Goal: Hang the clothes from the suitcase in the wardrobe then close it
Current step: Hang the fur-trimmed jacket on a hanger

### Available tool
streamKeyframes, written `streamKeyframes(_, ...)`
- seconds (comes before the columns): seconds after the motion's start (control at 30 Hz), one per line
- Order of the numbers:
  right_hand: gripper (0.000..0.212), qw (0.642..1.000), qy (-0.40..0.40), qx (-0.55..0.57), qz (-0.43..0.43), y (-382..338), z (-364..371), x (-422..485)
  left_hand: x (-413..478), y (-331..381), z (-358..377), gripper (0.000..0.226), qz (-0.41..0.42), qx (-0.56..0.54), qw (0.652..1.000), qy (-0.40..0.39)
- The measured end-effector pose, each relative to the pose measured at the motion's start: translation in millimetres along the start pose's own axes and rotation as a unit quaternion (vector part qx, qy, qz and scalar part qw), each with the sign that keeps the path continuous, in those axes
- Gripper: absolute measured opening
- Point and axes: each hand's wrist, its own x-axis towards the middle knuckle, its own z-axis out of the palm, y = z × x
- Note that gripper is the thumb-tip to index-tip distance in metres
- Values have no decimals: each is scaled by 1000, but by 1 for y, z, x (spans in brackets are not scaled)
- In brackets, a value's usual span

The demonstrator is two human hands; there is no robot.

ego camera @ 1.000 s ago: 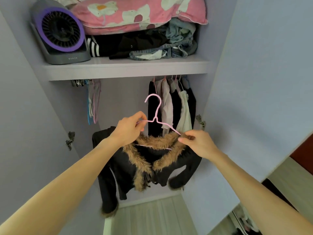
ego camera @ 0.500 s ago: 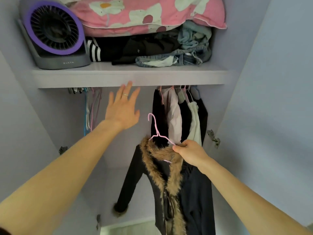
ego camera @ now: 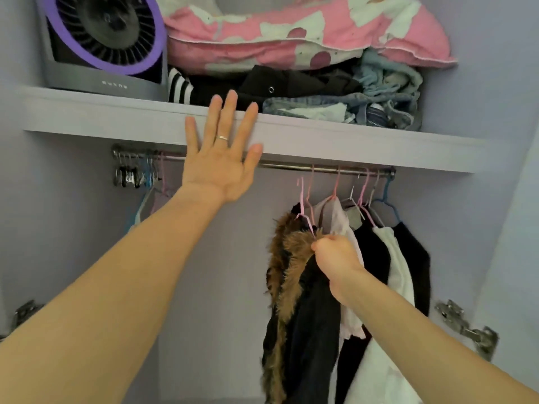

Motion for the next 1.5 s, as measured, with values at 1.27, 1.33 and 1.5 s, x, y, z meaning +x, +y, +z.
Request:
streamKeyframes(1.27,45,932,-151,-328,-39,-79,-69,-75,-10,23,-111,89,-5,-20,949,-316)
streamKeyframes(1.33,41,939,-145,-309,-46,-89,-87,-109,-34,31,-131,91,15,-55,940,-335)
streamKeyframes(1.5,31,956,-132,-261,-41,-75,-136,-211,-122,75,-178,78,59,-162,927,-334)
